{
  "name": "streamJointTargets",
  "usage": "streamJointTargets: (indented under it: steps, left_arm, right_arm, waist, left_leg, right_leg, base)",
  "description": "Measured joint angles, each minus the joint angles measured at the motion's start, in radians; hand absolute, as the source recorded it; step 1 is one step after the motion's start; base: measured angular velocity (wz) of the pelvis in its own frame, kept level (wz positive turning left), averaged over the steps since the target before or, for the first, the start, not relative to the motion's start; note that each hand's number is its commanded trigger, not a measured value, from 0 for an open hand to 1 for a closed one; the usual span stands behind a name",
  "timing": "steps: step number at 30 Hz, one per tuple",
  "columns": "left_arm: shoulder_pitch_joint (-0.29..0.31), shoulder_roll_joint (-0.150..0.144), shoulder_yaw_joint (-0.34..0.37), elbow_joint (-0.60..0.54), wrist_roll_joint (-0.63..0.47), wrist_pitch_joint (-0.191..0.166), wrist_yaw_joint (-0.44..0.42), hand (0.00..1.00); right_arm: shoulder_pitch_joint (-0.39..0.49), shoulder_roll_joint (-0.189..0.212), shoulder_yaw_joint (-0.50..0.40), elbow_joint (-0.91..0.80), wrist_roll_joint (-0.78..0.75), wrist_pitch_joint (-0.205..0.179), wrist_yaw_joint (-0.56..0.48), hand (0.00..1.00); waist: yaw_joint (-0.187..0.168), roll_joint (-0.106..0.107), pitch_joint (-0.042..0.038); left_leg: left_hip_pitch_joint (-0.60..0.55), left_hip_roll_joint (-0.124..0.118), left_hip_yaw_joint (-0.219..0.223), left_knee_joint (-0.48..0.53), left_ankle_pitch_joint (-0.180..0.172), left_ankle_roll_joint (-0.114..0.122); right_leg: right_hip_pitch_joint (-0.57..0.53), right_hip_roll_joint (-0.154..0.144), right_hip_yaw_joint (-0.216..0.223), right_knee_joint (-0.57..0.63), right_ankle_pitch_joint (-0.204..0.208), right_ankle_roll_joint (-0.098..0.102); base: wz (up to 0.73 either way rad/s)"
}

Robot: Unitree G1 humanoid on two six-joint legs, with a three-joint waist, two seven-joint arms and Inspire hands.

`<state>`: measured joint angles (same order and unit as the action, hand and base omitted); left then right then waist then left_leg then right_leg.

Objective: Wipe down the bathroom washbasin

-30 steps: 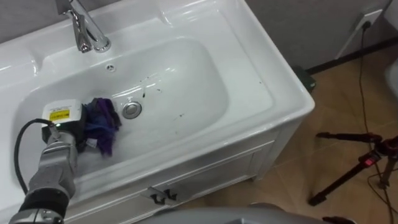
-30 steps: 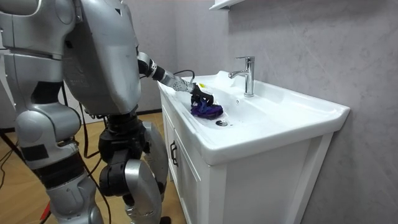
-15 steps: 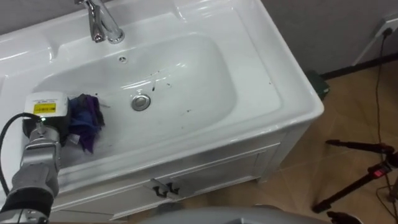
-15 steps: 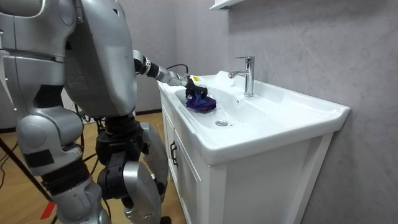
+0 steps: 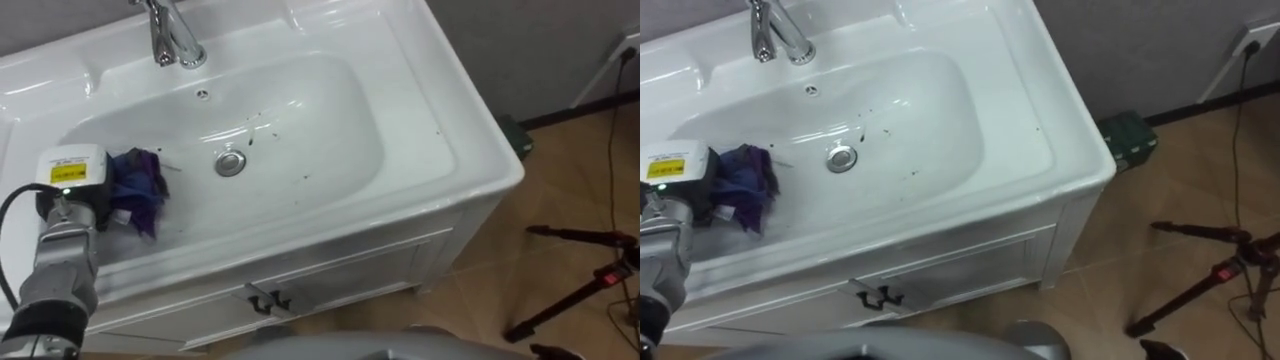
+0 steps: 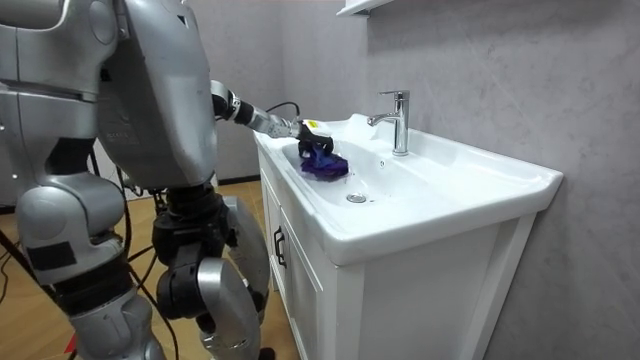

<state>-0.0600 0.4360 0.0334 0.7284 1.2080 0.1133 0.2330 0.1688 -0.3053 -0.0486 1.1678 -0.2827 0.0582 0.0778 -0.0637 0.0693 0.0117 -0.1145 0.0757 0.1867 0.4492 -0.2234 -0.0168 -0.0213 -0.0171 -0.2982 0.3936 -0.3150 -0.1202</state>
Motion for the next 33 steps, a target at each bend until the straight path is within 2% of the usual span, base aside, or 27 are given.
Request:
streamJointTargets:
  steps: [1, 3, 5, 6, 8, 11, 12, 14, 16, 18, 20, 25, 27, 31, 33]
  left_arm:
    - [-0.013, -0.004, 0.0, 0.002, -0.01, 0.012, -0.006, 1.0]
    - [-0.052, -0.013, -0.005, 0.027, -0.021, 0.02, -0.008, 1.0]
    - [-0.129, -0.031, -0.044, 0.071, -0.021, 0.037, -0.019, 1.0]
    - [-0.151, -0.037, -0.056, 0.087, -0.022, 0.035, -0.022, 1.0]
    - [-0.238, -0.06, -0.081, 0.157, -0.04, 0.033, -0.032, 1.0]
    - [-0.32, -0.065, -0.089, 0.227, -0.059, 0.034, -0.032, 1.0]
    - [-0.334, -0.065, -0.091, 0.237, -0.067, 0.035, -0.032, 1.0]
    - [-0.37, -0.067, -0.118, 0.26, -0.1, 0.062, -0.025, 1.0]
    - [-0.394, -0.067, -0.122, 0.267, -0.126, 0.083, -0.017, 1.0]
    - [-0.417, -0.068, -0.123, 0.287, -0.151, 0.098, -0.006, 1.0]
    - [-0.451, -0.072, -0.127, 0.321, -0.158, 0.113, 0.002, 1.0]
    - [-0.529, -0.072, -0.128, 0.374, -0.181, 0.149, 0.039, 1.0]
    - [-0.561, -0.066, -0.127, 0.397, -0.2, 0.159, 0.057, 1.0]
    - [-0.574, -0.056, -0.134, 0.401, -0.223, 0.17, 0.099, 1.0]
    - [-0.576, -0.054, -0.137, 0.401, -0.239, 0.17, 0.118, 1.0]
  right_arm:
    - [-0.009, 0.001, 0.026, 0.002, 0.002, 0.001, -0.001, 0.0]
    - [-0.027, 0.006, 0.059, 0.007, 0.01, 0.001, -0.001, 0.0]
    - [-0.078, 0.013, 0.098, 0.045, 0.028, 0.0, -0.002, 0.0]
    - [-0.09, 0.015, 0.103, 0.054, 0.042, 0.0, -0.002, 0.0]
    - [-0.128, 0.029, 0.105, 0.075, 0.094, -0.002, -0.015, 0.0]
    - [-0.16, 0.045, 0.114, 0.072, 0.154, -0.005, -0.031, 0.0]
    - [-0.161, 0.048, 0.116, 0.072, 0.162, -0.006, -0.034, 0.0]
    - [-0.173, 0.053, 0.139, 0.082, 0.169, -0.003, -0.034, 0.0]
    - [-0.18, 0.053, 0.145, 0.093, 0.169, -0.002, -0.037, 0.0]
    - [-0.188, 0.054, 0.149, 0.114, 0.17, 0.005, -0.044, 0.0]
    - [-0.189, 0.054, 0.186, 0.14, 0.183, 0.019, -0.042, 0.0]
    - [-0.188, 0.059, 0.21, 0.159, 0.245, 0.031, -0.043, 0.0]
    - [-0.19, 0.062, 0.223, 0.159, 0.244, 0.031, -0.044, 0.0]
    - [-0.194, 0.065, 0.224, 0.155, 0.262, 0.031, -0.052, 0.0]
    - [-0.188, 0.065, 0.224, 0.145, 0.289, 0.031, -0.057, 0.0]
  waist:
    - [-0.008, -0.007, 0.0049]
    - [-0.016, -0.011, 0.0075]
    - [-0.024, -0.023, 0.0152]
    - [-0.025, -0.025, 0.0178]
    - [-0.027, -0.035, 0.0235]
    - [-0.045, -0.038, 0.0256]
    - [-0.046, -0.04, 0.0256]
    - [-0.067, -0.049, 0.031]
    - [-0.073, -0.054, 0.0324]
    - [-0.076, -0.062, 0.0357]
    - [-0.082, -0.069, 0.0351]
    - [-0.1, -0.09, 0.0366]
    - [-0.116, -0.105, 0.0351]
    - [-0.131, -0.12, 0.0357]
    - [-0.134, -0.126, 0.0358]
  left_leg:
    - [-0.007, 0.001, 0.002, 0.005, 0.0, 0.0]
    - [-0.027, 0.007, 0.011, 0.029, 0.0, 0.0]
    - [-0.078, 0.019, 0.018, 0.082, -0.004, -0.001]
    - [-0.09, 0.022, 0.02, 0.092, -0.004, -0.001]
    - [-0.146, 0.039, 0.029, 0.147, -0.008, -0.003]
    - [-0.202, 0.057, 0.038, 0.197, -0.019, 0.003]
    - [-0.211, 0.06, 0.043, 0.203, -0.021, 0.006]
    - [-0.245, 0.071, 0.06, 0.217, -0.022, 0.007]
    - [-0.271, 0.07, 0.063, 0.222, -0.022, 0.007]
    - [-0.292, 0.07, 0.071, 0.233, -0.023, 0.008]
    - [-0.315, 0.069, 0.079, 0.246, -0.023, 0.009]
    - [-0.376, 0.069, 0.082, 0.261, -0.028, 0.006]
    - [-0.395, 0.073, 0.096, 0.265, -0.052, 0.042]
    - [-0.409, 0.091, 0.144, 0.259, -0.057, 0.046]
    - [-0.415, 0.092, 0.147, 0.259, -0.057, 0.046]
  right_leg:
    - [-0.01, -0.001, -0.001, 0.01, -0.001, -0.001]
    - [-0.027, -0.004, -0.003, 0.031, -0.003, -0.004]
    - [-0.069, -0.007, -0.005, 0.078, -0.011, -0.01]
    - [-0.079, -0.008, -0.005, 0.088, -0.012, -0.011]
    - [-0.136, -0.009, 0.0, 0.135, -0.016, -0.018]
    - [-0.195, -0.009, 0.004, 0.187, -0.02, -0.025]
    - [-0.208, -0.009, 0.007, 0.197, -0.021, -0.025]
    - [-0.249, -0.011, 0.008, 0.218, -0.02, -0.023]
    - [-0.288, -0.011, 0.024, 0.239, -0.022, -0.011]
    - [-0.32, -0.018, 0.034, 0.263, -0.022, -0.013]
    - [-0.353, -0.018, 0.054, 0.284, -0.018, -0.008]
    - [-0.423, -0.025, 0.064, 0.312, -0.006, -0.004]
    - [-0.452, -0.027, 0.068, 0.323, 0.001, -0.001]
    - [-0.48, -0.028, 0.086, 0.323, 0.019, 0.004]
    - [-0.487, -0.028, 0.089, 0.323, 0.025, 0.005]
  base:
    - [0.0]
    - [0.0]
    - [0.02]
    - [0.0]
    - [-0.12]
    - [-0.11]
    - [-0.08]
    - [-0.02]
    - [-0.12]
    - [-0.19]
    - [-0.12]
    - [-0.05]
    - [-0.02]
    - [-0.08]
    - [-0.02]
